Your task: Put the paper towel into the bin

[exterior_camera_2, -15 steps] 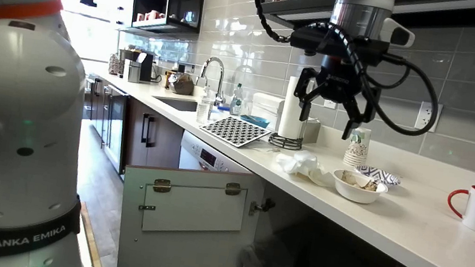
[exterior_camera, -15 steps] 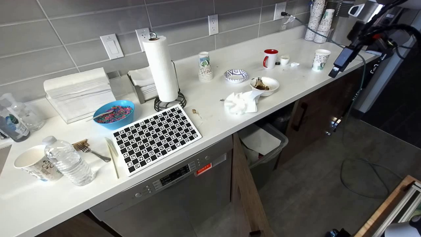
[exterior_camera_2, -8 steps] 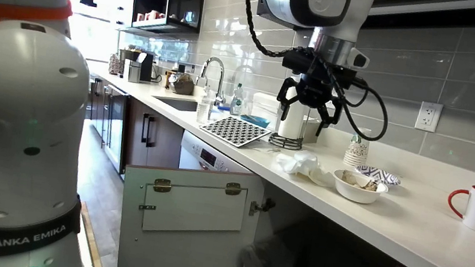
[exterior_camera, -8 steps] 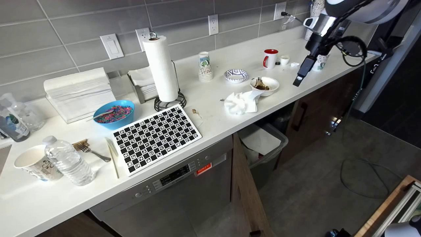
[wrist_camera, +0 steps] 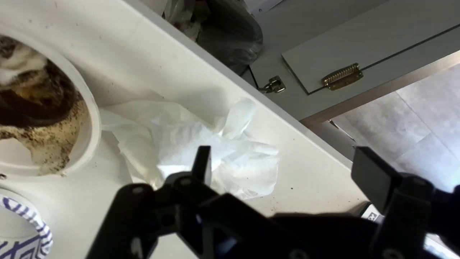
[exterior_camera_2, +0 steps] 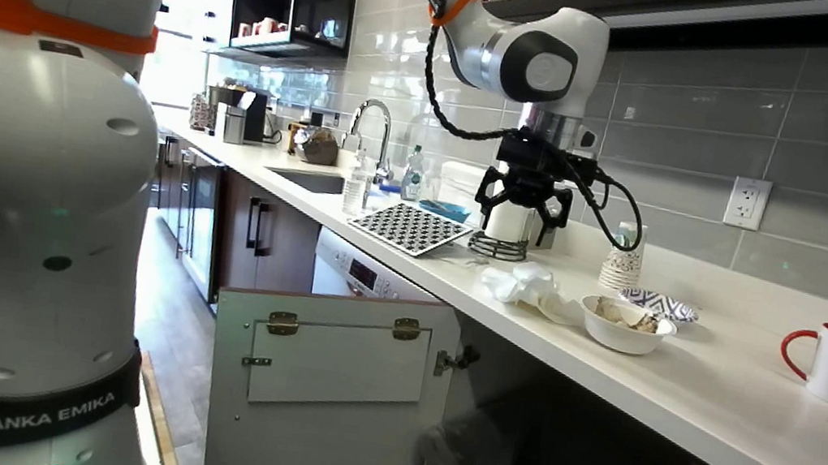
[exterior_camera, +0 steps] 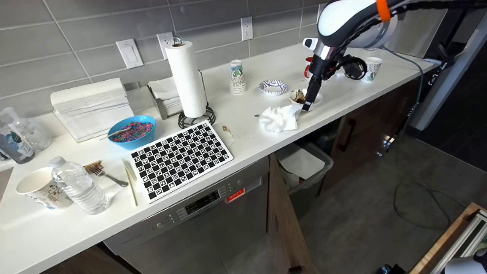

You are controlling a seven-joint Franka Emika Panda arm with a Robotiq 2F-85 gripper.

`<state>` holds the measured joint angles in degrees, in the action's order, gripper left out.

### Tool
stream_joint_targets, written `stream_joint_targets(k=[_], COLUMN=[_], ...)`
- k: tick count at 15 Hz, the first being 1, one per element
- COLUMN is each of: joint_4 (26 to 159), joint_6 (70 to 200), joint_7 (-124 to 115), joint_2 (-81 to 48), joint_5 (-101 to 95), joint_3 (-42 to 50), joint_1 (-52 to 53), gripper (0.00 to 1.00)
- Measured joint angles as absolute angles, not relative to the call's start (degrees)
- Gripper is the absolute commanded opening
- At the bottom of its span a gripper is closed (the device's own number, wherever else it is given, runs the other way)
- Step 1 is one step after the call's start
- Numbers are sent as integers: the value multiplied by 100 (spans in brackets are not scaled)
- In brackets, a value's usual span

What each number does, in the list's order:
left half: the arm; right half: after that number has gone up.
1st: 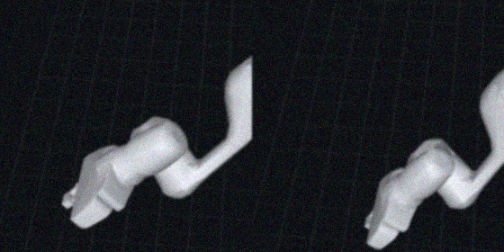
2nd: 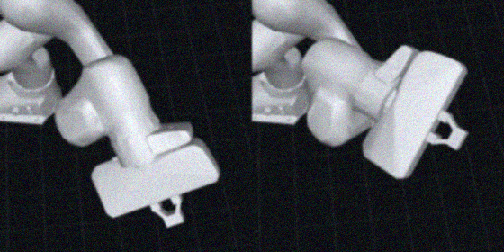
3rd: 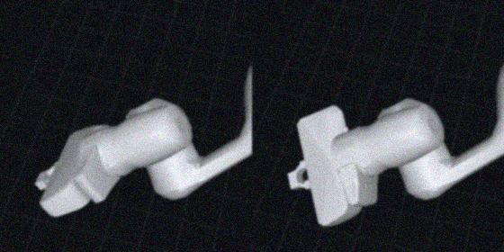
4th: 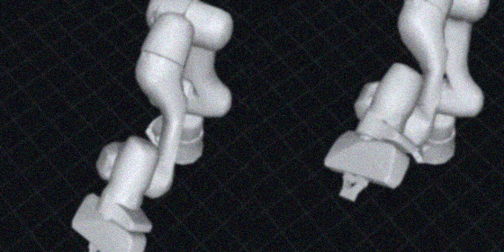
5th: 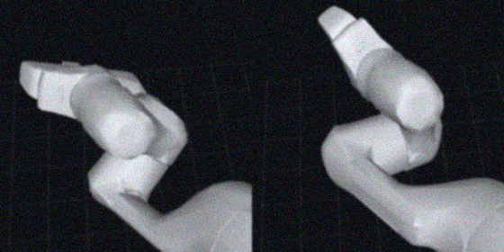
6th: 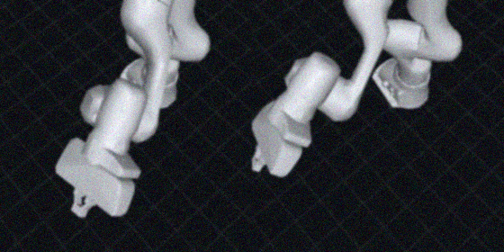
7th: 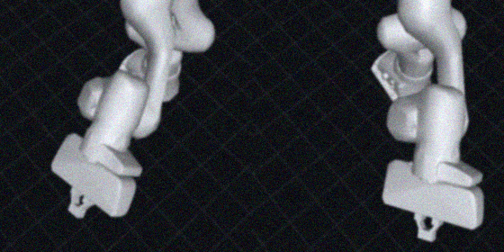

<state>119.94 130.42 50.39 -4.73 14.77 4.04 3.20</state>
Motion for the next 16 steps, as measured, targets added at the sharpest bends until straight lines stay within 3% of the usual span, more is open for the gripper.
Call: stream_joint_targets(k=[11, 16], joint_4=[10858, 10935], joint_6=[13132, 13830], joint_7=[5332, 3419], joint_2=[-1524, -1585], joint_5=[1419, 868], joint_3=[-97, -39], joint_1=[166, 399], gripper=[100, 100])
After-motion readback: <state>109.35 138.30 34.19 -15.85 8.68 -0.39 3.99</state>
